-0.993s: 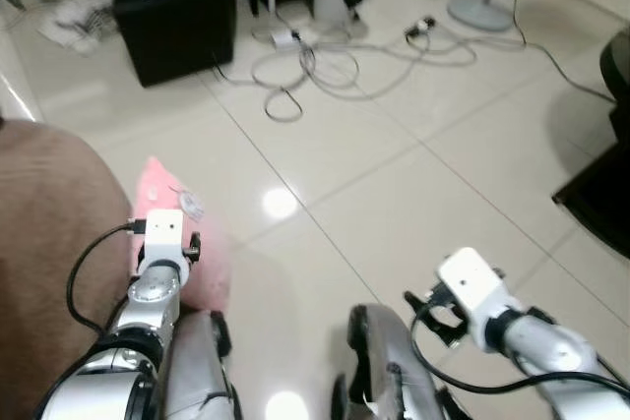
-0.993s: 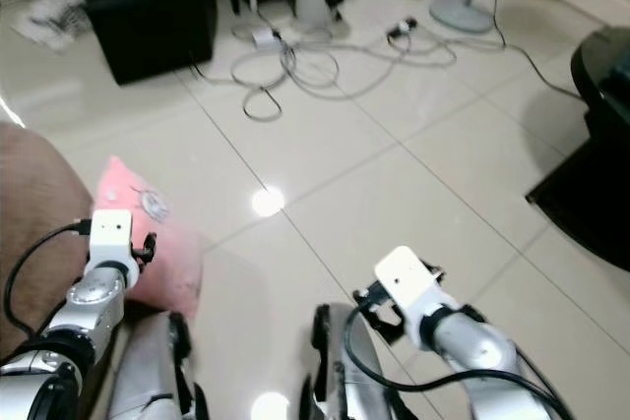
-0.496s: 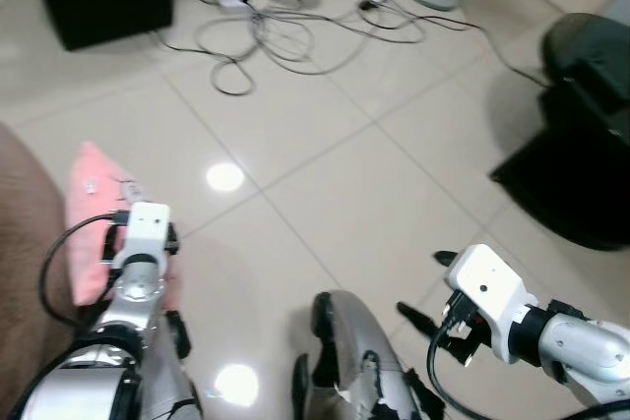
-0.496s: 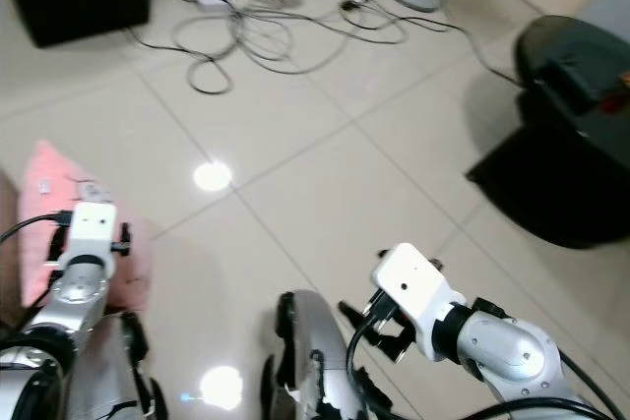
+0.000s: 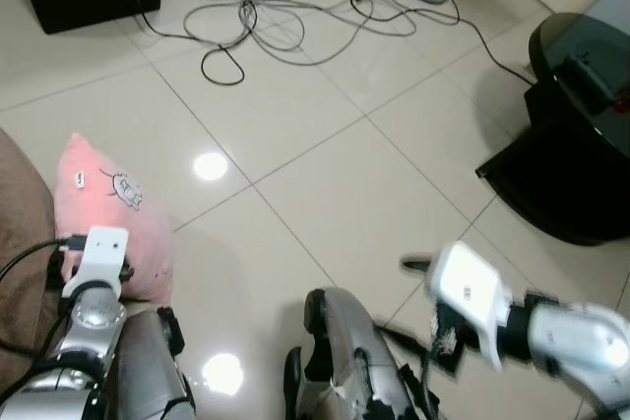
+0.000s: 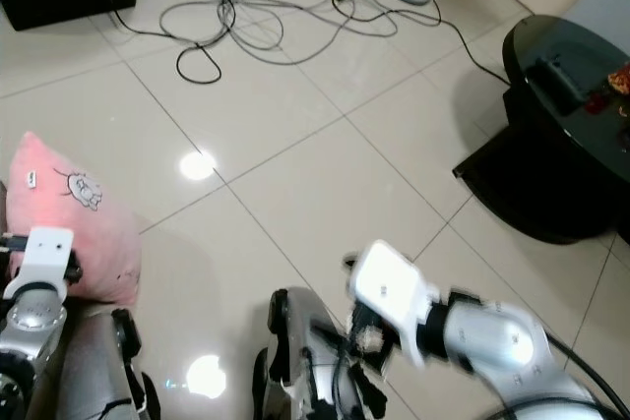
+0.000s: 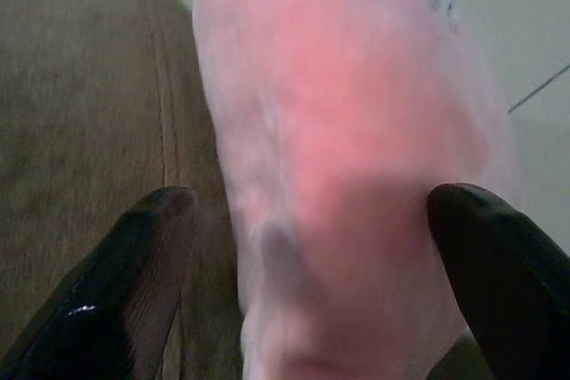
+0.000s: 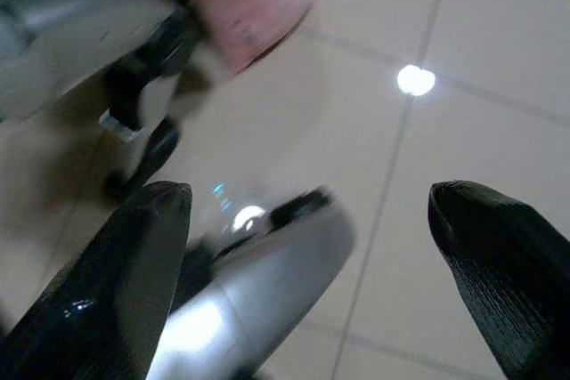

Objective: Move the pillow to the sofa from floor

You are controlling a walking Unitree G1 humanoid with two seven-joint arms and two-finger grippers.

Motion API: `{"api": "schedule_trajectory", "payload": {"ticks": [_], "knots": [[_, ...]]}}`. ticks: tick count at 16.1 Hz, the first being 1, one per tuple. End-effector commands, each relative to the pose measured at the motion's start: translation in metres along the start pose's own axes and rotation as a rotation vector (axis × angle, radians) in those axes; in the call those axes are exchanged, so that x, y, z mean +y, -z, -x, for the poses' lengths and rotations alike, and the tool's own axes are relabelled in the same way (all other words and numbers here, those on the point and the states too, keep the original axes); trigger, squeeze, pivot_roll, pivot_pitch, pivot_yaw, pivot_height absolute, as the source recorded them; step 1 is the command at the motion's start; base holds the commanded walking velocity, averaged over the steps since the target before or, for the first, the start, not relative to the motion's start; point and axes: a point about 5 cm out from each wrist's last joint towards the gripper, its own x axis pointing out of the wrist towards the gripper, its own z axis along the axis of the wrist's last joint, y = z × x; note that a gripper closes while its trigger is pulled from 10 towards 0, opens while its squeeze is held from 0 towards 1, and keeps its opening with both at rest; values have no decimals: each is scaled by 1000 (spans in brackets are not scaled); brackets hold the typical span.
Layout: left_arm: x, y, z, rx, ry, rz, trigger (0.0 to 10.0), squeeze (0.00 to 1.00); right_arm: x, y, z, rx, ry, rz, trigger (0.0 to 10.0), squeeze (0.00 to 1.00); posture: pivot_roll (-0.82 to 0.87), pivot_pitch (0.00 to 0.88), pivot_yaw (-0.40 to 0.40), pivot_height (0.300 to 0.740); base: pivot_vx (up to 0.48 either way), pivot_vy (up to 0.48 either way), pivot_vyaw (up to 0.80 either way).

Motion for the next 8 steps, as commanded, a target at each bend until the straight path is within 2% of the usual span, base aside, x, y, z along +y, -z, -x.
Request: {"api": "schedule_trajectory", "payload": {"ticks": [1, 2, 3, 5, 6, 8], "knots": [[-8, 18, 8, 76, 36, 8, 10000, 1000, 4, 4, 2, 28, -26, -2, 10000, 0, -302, 246, -307, 577, 0, 0, 0], [-9, 19, 8, 77, 43, 15, 10000, 1000, 4, 4, 2, 27, -25, -5, 10000, 0, -302, 246, -307, 577, 0, 0, 0], [-18, 15, 9, 76, 97, 126, 10000, 1000, 6, 4, 2, 30, -32, -14, 10000, 0, -300, 240, -305, 577, 0, 0, 0], [-26, 10, 10, 71, 138, 160, 9686, 1000, 10, 6, 3, 39, -49, -15, 10000, 0, -306, 239, -303, 577, 0, 0, 0], [-29, 9, 11, 71, 146, 153, 6078, 1000, 11, 7, 4, 46, -51, -11, 10000, 0, -306, 239, -303, 577, 0, 0, 0], [-32, 9, 12, 76, 155, 152, 0, 1000, 12, 9, 5, 52, -46, -11, 10000, 0, -312, 237, -302, 577, 0, 0, 0]]}}
